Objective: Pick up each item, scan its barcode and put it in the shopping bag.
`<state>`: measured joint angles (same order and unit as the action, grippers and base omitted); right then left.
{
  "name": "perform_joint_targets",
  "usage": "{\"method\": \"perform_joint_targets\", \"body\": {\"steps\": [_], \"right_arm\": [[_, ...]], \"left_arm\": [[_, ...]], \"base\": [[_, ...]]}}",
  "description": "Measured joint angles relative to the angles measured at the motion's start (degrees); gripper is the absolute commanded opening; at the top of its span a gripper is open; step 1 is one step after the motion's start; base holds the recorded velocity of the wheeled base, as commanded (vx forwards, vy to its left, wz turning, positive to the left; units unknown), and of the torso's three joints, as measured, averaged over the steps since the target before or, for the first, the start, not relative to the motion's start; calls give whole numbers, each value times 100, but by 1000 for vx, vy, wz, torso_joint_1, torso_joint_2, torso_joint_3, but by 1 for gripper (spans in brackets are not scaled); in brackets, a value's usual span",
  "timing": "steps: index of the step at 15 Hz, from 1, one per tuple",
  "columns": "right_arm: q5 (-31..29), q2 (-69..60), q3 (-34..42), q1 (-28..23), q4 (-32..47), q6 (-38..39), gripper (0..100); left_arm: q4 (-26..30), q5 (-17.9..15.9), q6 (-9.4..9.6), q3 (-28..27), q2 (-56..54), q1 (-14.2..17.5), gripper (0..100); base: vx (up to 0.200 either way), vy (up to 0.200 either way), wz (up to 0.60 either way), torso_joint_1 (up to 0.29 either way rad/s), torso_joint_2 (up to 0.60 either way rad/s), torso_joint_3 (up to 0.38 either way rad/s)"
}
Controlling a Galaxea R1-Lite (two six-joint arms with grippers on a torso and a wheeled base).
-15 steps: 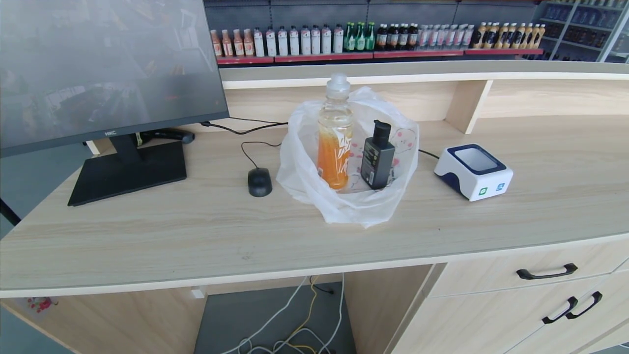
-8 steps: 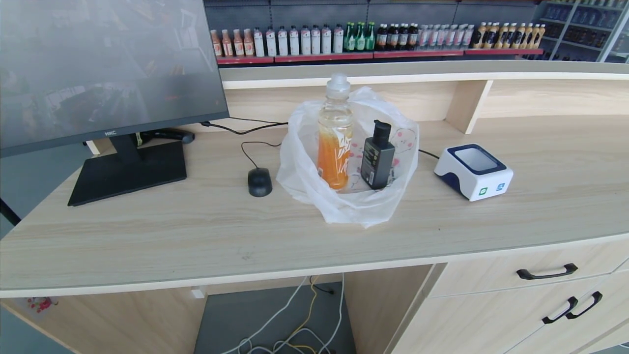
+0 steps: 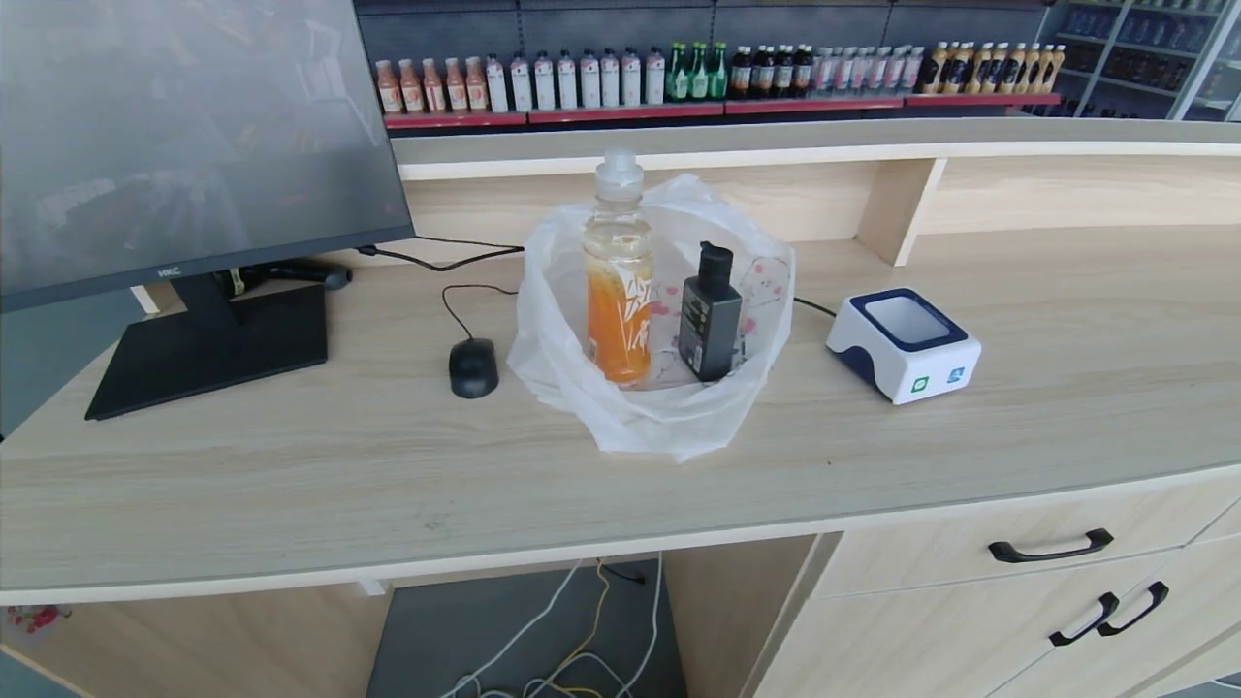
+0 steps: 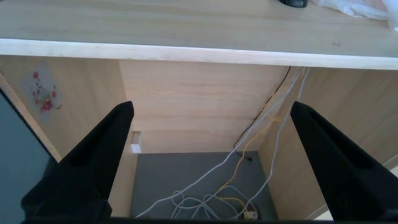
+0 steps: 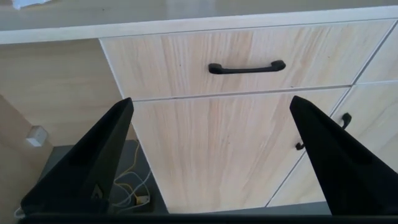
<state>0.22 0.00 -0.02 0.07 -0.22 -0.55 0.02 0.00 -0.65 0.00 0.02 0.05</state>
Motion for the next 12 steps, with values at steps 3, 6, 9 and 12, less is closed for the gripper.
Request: {"method": "perform_joint_targets", "body": {"steps": [3, 6, 9, 12], "right_arm": [[0, 0, 0, -7, 0, -16, 100], [0, 0, 2, -7, 0, -13, 100], [0, 0, 2, -7, 0, -10, 100], [2, 0, 2, -7, 0, -11, 100]], "left_arm": [[5, 0, 2, 0, -2, -5, 100], [-2, 0, 5, 0, -2, -5, 100], [2, 0, 5, 0, -2, -5, 100], [2, 0, 5, 0, -2, -5, 100]], "base": [[0, -200, 0, 1, -1, 2], [0, -200, 0, 4, 1, 2], [0, -200, 0, 10, 2, 2], [0, -200, 0, -1, 2, 4]]}}
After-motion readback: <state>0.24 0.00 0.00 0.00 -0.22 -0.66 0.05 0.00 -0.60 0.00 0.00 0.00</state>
